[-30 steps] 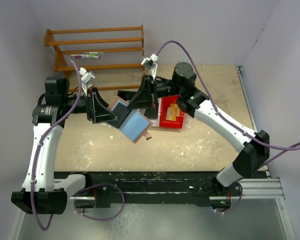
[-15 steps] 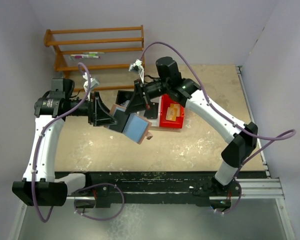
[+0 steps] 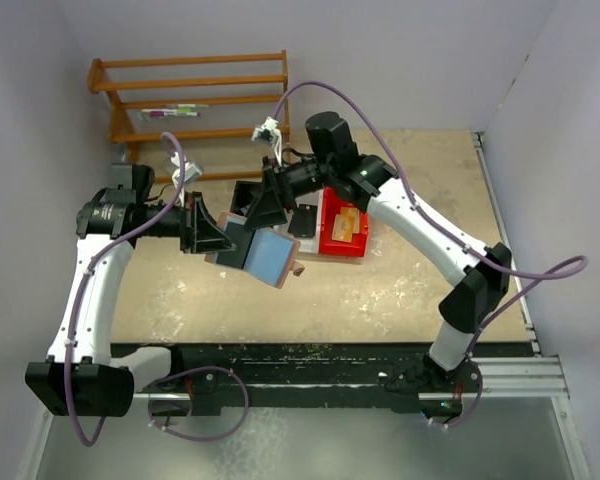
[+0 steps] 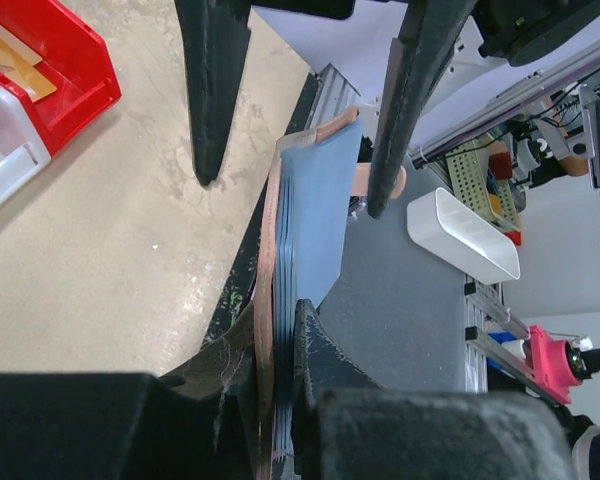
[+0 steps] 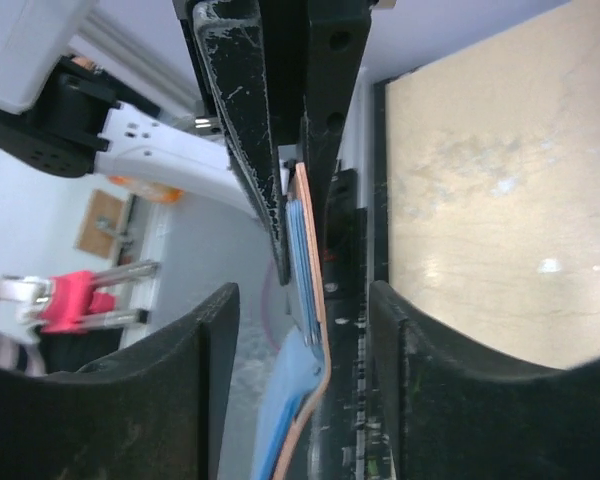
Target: Take the credit cards out of the card holder
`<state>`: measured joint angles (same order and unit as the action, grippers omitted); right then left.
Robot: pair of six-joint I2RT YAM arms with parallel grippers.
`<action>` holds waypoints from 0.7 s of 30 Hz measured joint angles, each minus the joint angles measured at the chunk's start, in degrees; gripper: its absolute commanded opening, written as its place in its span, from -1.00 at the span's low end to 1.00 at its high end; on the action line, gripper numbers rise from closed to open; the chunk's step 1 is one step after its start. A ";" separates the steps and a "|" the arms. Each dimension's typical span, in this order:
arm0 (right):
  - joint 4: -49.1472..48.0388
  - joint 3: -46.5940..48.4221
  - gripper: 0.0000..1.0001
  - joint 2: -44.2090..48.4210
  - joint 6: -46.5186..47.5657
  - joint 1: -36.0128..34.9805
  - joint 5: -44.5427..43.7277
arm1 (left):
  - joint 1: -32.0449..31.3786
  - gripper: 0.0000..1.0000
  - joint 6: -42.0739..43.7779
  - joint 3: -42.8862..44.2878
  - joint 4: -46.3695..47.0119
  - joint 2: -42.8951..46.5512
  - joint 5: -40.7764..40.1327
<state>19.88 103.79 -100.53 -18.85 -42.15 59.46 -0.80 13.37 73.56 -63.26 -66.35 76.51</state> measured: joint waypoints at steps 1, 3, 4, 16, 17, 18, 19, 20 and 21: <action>-1.18 -0.61 0.50 0.57 -1.09 0.33 -1.01 | 0.00 -1.00 -0.74 -0.31 0.46 0.04 0.04; -4.74 -4.42 0.96 3.50 -3.04 1.33 -4.39 | 0.00 -1.00 -2.99 -1.44 2.45 0.11 0.24; -6.16 -6.45 1.00 5.27 -4.55 2.16 -5.95 | 0.00 -1.00 -4.52 -2.25 3.78 0.26 0.31; -37.75 -33.55 0.66 27.76 -27.54 15.26 -15.58 | 0.00 -1.00 -22.86 -8.15 19.71 4.35 -3.80; -37.77 -33.88 0.55 27.82 -27.89 14.73 -16.33 | 0.00 -1.00 -23.71 -8.15 20.41 4.31 -5.33; -37.62 -34.03 0.46 27.82 -28.15 14.08 -17.09 | 0.02 -1.00 -24.37 -8.15 20.76 4.24 -6.54; -37.24 -34.05 0.40 27.82 -28.17 13.22 -18.21 | 0.00 -1.00 -24.98 -8.15 21.22 4.17 -8.24; -36.68 -34.05 0.38 27.82 -27.98 12.39 -19.04 | 0.02 -1.00 -25.57 -8.15 21.68 4.07 -9.75; -35.87 -33.94 0.37 27.85 -27.69 11.15 -20.13 | 0.02 -1.00 -26.16 -8.13 22.18 3.93 -11.30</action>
<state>-15.99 69.84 -72.69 -46.54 -31.00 39.33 -0.78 -12.80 65.43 -41.08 -62.41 65.21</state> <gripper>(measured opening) 0.719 0.146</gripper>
